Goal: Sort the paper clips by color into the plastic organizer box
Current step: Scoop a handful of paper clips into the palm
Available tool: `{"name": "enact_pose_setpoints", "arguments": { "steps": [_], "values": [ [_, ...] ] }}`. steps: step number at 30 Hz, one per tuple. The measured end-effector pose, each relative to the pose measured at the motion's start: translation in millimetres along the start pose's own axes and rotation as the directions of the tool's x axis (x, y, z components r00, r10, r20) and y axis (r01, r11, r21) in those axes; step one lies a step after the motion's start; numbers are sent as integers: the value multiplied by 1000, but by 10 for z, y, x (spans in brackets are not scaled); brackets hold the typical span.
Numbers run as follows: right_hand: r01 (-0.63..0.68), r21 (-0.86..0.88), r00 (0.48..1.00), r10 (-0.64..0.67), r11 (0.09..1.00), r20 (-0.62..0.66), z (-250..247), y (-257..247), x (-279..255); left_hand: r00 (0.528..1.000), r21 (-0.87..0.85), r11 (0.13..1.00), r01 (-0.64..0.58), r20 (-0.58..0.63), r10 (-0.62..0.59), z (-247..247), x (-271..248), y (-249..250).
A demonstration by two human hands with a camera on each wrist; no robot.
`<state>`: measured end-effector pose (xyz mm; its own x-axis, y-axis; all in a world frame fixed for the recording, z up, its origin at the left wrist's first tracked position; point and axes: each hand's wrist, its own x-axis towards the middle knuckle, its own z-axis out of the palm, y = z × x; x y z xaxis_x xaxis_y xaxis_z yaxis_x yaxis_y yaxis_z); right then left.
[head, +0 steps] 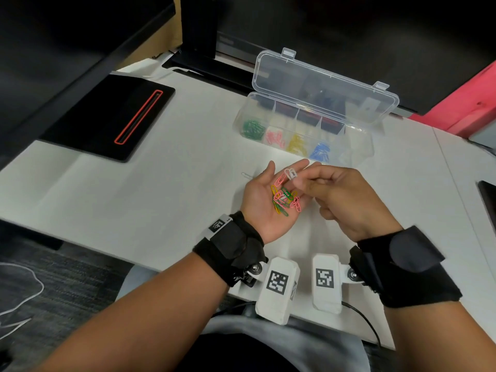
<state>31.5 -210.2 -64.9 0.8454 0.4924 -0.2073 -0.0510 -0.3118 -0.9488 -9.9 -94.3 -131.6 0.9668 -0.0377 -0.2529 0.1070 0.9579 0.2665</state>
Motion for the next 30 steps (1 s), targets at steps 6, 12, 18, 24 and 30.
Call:
{"name": "enact_pose_setpoints", "arguments": {
  "steps": [6, 12, 18, 24, 30],
  "values": [
    [-298, 671, 952, 159, 679, 262, -88, 70, 68, 998, 6, 998, -58, -32, 58, -9, -47, 35],
    [-372, 752, 928, 204, 544, 311, -127, 145, 177, 978, -80, 975, -208, -14, 208, -152, -166, 392],
    [-404, 599, 915, 308, 691, 261, 105, 57, 446, 922, -117, 916, -385, -88, 376, -333, -285, 933],
    [-152, -149, 983, 164, 977, 77, 400, -38, 647, 913, -115, 906, -407, -88, 399, -384, -311, 1012],
    [173, -819, 982, -30, 546, 187, 707, -86, 785, 922, -115, 915, -387, -76, 381, -376, -313, 988]
  ]
}}
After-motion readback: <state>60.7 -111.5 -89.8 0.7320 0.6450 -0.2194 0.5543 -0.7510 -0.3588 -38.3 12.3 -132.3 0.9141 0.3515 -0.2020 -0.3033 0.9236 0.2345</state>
